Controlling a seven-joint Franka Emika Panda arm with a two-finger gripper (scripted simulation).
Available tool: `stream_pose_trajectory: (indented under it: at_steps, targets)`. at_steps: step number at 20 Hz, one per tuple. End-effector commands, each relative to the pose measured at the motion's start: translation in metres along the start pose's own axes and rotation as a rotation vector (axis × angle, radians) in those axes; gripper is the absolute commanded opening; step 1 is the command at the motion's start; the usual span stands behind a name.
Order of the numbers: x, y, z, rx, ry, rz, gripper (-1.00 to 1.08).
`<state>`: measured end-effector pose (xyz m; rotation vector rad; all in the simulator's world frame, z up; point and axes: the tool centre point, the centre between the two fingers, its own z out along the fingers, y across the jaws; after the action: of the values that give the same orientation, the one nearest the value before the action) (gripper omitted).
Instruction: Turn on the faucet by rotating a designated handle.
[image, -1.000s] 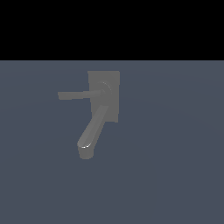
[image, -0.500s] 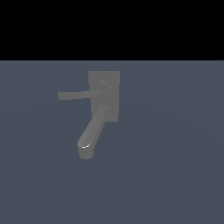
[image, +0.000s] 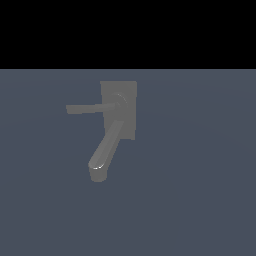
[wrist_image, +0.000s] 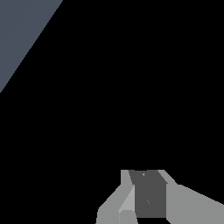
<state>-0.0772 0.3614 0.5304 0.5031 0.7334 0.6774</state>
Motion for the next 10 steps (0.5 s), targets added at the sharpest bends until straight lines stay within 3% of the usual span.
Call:
stream_pose_trajectory:
  at_steps: [1,6,10]
  targets:
    - [0.032,-0.034,-0.013,-0.004,0.080,-0.096,-1.00]
    - [0.083,-0.117,-0.042,0.019,0.234,-0.290,-1.00]
    - [0.108,-0.188,-0.066,0.058,0.346,-0.435,-1.00]
